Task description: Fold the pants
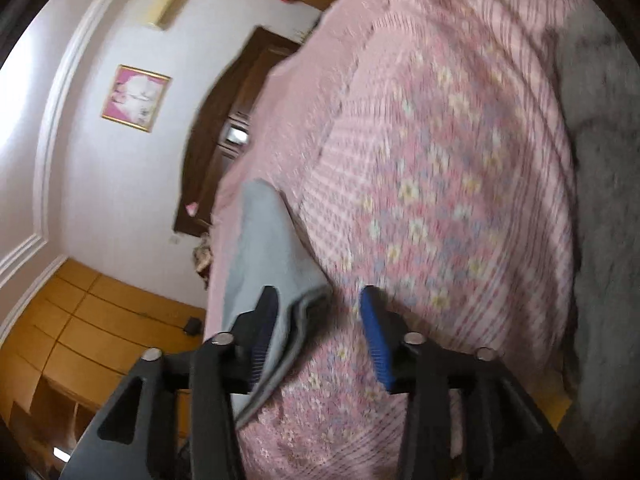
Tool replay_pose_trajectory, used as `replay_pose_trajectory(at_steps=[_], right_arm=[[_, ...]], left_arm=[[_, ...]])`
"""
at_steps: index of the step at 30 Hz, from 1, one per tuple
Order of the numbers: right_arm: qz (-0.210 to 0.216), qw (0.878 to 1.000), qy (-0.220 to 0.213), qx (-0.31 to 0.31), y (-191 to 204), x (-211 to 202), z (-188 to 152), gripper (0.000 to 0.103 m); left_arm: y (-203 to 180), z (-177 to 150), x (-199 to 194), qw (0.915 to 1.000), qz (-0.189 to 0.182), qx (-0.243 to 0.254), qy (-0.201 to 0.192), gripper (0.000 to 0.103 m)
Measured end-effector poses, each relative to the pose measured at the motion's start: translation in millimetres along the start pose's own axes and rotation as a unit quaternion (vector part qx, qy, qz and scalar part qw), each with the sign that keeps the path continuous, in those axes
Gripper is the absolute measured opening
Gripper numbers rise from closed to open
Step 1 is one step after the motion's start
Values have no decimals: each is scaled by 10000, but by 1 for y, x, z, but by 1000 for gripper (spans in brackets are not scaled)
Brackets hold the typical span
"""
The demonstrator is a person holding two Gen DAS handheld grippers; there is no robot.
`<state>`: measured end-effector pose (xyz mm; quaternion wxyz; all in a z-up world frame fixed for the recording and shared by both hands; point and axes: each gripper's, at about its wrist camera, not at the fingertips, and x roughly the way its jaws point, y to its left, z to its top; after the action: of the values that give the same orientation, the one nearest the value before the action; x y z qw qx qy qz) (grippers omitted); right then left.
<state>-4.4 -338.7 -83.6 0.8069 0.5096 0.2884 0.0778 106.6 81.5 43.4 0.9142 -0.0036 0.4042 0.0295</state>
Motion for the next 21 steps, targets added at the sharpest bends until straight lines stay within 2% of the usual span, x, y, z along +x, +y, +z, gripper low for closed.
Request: replay_pose_trajectory(at_steps=[2,4,6,10,14,19,21], right_arm=[[105,9999,-10,117,-16,-16,8,57],[325,9991,65,252,-18,-9,18,59],[476,9986,206,106,-16,0,22,63],[558,9962,603,-295,-5,38,20,63],[566,9966,411,-444,-1,48,17,63],[908,9935,563,-395,7,55,10,63],[892,9935,558,-438,10,62,8,63]], left_arm=[[6,-4,-5,9999,-89,-142,-17,86],[13,-8,-10,9995,-143,-264,5,86],[17,-10,-12,9992,-176,-348,30,86],[16,-11,-12,9993,-165,-343,64,86],[16,-9,-12,9993,-166,-336,69,86],[14,-16,-7,9985,-256,-463,155,86],[11,-18,-6,9984,-256,-486,163,86]])
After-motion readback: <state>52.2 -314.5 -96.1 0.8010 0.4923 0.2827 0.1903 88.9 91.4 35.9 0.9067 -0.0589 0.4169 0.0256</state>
